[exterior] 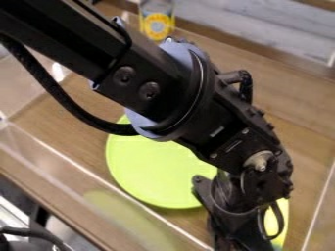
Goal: Put the banana in the green plate
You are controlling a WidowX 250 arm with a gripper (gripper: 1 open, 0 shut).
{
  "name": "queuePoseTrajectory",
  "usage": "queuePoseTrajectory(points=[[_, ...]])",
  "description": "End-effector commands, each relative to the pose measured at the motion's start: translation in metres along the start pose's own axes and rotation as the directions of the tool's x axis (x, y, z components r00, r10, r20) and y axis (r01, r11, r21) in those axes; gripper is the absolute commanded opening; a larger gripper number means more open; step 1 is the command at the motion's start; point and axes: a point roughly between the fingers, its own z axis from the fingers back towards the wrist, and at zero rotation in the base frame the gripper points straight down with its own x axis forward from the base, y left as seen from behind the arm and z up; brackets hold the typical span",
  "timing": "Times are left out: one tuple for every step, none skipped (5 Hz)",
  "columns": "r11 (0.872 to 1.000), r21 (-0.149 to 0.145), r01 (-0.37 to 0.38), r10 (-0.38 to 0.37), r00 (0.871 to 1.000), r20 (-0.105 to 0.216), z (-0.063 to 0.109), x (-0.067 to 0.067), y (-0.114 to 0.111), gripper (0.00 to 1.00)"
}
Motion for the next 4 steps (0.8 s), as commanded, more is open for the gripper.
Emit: queuePoseTrajectory(points=[[1.000, -0.010, -0.004, 0.005, 0.999, 0.048, 0.0129, 0.0119, 0.0009, 0.00], [1.000, -0.007, 0.001, -0.001, 0.999, 0.040, 0.0153, 0.0115, 0.0026, 0.00], [1.000, -0.003, 0.006, -0.006, 0.999, 0.032, 0.0177, 0.0113, 0.0041, 0.00], [1.000, 0.000, 0.012, -0.012, 1.000, 0.027, 0.0192, 0.0125, 0.0056, 0.00]])
